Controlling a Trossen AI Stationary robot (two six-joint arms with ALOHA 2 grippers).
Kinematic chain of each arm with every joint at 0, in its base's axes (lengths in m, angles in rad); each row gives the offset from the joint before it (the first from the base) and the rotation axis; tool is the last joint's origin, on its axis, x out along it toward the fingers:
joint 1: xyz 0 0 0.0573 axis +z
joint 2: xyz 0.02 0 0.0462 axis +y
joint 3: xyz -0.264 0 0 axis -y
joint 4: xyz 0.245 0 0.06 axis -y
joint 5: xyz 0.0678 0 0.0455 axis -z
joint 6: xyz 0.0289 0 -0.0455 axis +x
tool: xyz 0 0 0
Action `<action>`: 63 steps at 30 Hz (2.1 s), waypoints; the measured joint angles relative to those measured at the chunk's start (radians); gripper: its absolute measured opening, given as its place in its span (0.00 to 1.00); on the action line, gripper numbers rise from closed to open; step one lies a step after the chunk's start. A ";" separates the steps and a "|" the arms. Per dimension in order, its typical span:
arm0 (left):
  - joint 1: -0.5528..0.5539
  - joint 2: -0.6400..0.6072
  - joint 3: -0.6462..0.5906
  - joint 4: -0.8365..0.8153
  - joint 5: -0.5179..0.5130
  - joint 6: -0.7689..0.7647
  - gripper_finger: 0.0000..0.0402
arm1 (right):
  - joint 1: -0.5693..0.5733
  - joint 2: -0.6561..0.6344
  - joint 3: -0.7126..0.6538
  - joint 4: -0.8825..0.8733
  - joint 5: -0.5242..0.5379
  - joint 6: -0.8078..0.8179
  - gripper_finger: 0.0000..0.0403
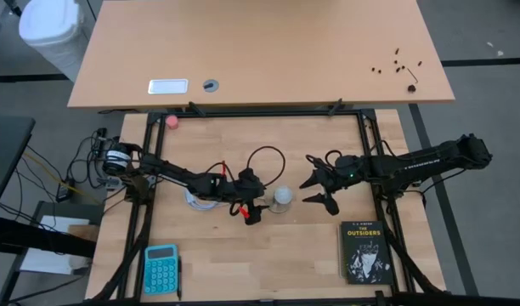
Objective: Screw lightbulb
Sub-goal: Insert the white lightbulb into the silver lamp
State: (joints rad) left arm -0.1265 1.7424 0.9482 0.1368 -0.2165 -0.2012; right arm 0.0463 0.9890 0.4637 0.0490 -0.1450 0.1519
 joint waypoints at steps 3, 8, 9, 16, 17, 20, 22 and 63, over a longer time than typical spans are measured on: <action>0.000 0.000 0.000 0.000 0.000 0.000 0.81 | 0.000 0.000 0.000 0.000 0.015 0.040 0.60; 0.000 0.000 0.000 -0.001 0.000 0.001 0.81 | 0.000 0.000 0.000 0.000 0.017 0.047 0.60; 0.000 0.000 0.000 0.000 0.000 0.001 0.81 | 0.000 0.000 0.000 0.000 0.017 0.047 0.60; 0.000 0.000 0.000 -0.001 -0.021 0.006 0.81 | 0.000 0.000 0.000 0.000 0.021 0.031 0.59; 0.000 0.000 0.000 -0.001 -0.022 0.006 0.81 | 0.000 0.000 0.000 0.000 0.022 0.031 0.59; 0.000 0.000 0.000 -0.001 -0.022 0.006 0.81 | 0.000 0.002 0.000 -0.001 0.022 0.031 0.58; 0.000 0.000 0.000 -0.001 -0.022 0.006 0.81 | 0.000 0.002 0.000 -0.002 0.022 0.030 0.58; -0.052 0.129 -0.001 0.176 -0.210 0.002 0.75 | 0.091 0.204 -0.020 0.148 0.163 0.032 0.56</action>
State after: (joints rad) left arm -0.1787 1.8709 0.9470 0.3132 -0.4260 -0.1997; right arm 0.1376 1.1934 0.4438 0.1973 0.0180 0.1837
